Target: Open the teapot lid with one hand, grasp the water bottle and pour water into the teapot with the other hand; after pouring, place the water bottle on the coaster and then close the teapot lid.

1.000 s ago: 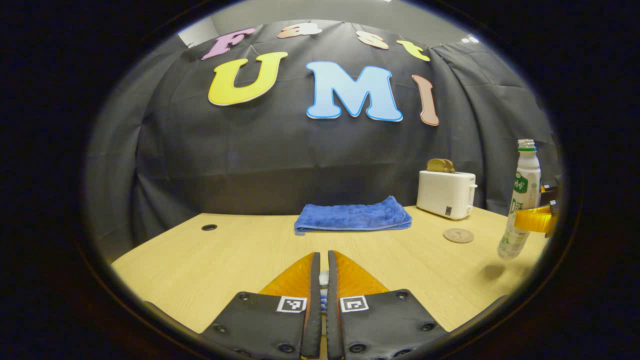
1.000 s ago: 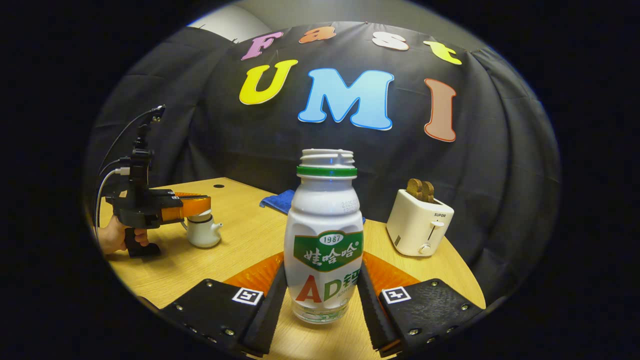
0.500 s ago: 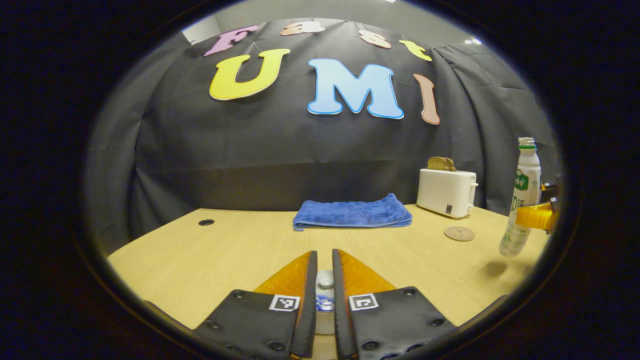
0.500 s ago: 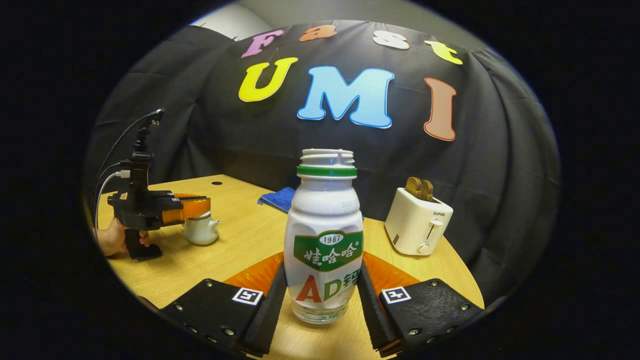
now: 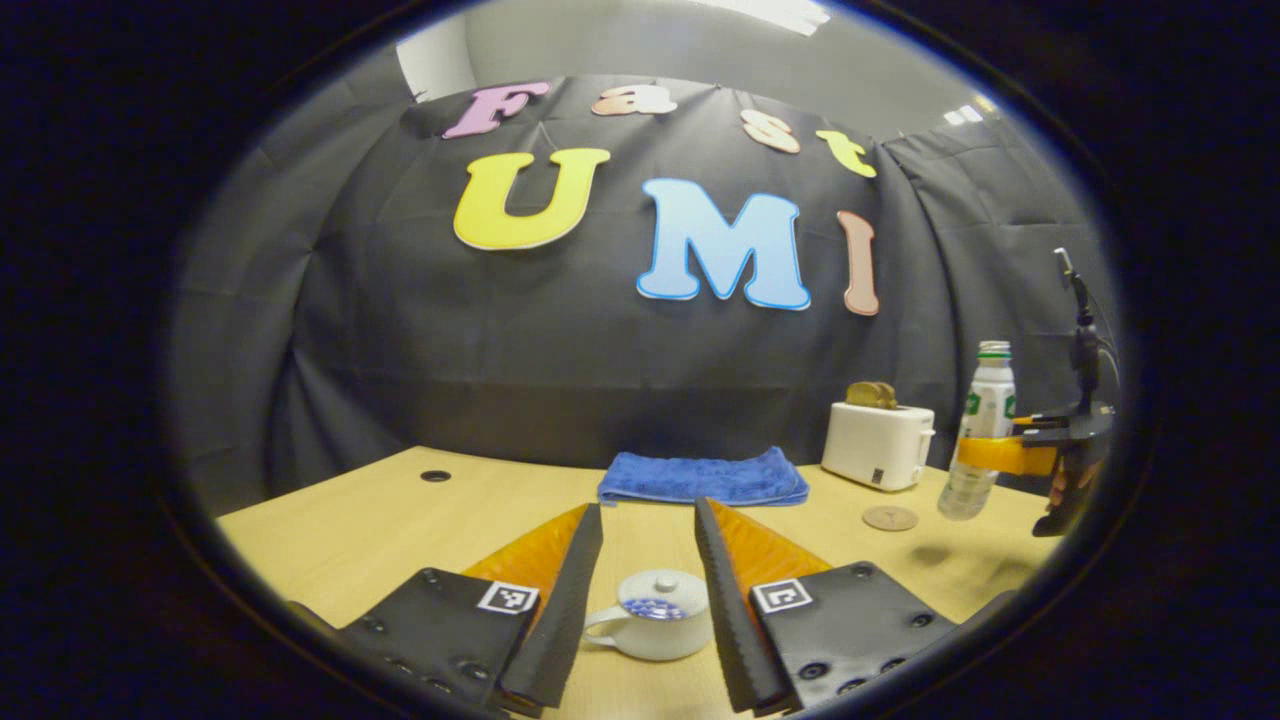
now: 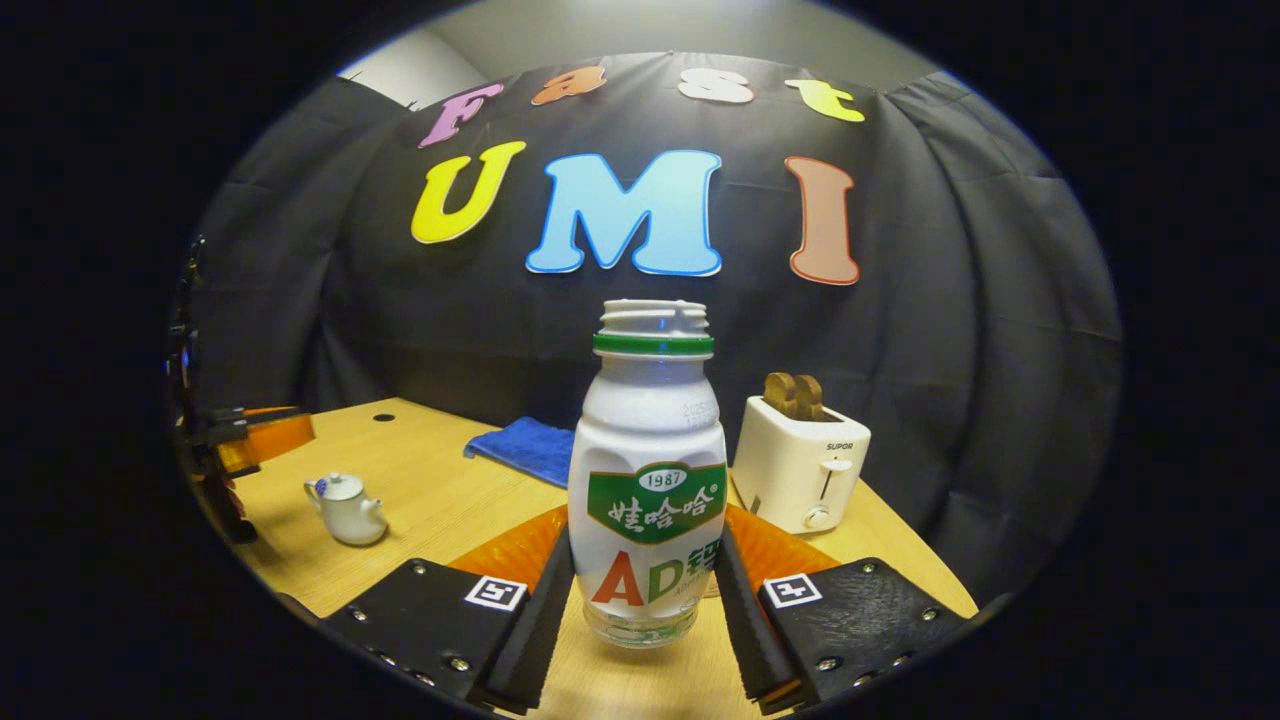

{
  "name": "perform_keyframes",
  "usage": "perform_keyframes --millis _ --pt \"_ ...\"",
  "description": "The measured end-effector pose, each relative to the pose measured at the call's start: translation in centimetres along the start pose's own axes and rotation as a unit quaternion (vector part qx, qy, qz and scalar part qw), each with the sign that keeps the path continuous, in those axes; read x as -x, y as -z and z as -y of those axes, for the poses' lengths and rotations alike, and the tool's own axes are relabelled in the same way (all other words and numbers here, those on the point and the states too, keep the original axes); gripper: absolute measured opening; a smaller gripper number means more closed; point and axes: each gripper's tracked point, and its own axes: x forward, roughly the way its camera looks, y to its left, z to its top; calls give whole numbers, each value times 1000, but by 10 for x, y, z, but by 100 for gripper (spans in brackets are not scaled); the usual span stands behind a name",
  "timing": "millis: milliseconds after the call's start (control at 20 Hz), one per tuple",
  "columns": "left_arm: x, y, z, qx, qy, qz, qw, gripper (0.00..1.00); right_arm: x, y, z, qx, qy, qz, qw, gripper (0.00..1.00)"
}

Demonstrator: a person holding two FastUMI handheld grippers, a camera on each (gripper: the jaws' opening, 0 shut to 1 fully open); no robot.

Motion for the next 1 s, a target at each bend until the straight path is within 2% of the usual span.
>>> perform_keyframes --millis 100,350,450,500,1000 --pt "20 -13 6 -2 8 13 1000 77 -14 0 7 -19 11 3 1000 71" --pt "59 -26 15 2 19 24 1000 80 -50 5 29 -32 43 -1 999 71" --pt "68 -26 12 -2 16 27 999 84 -65 11 35 -36 55 -7 998 71" --pt "69 -23 10 -3 15 24 1000 90 -73 16 36 -42 57 -12 997 71" --pt "69 -10 4 10 17 4 1000 92 -119 51 53 -38 93 -39 994 71"
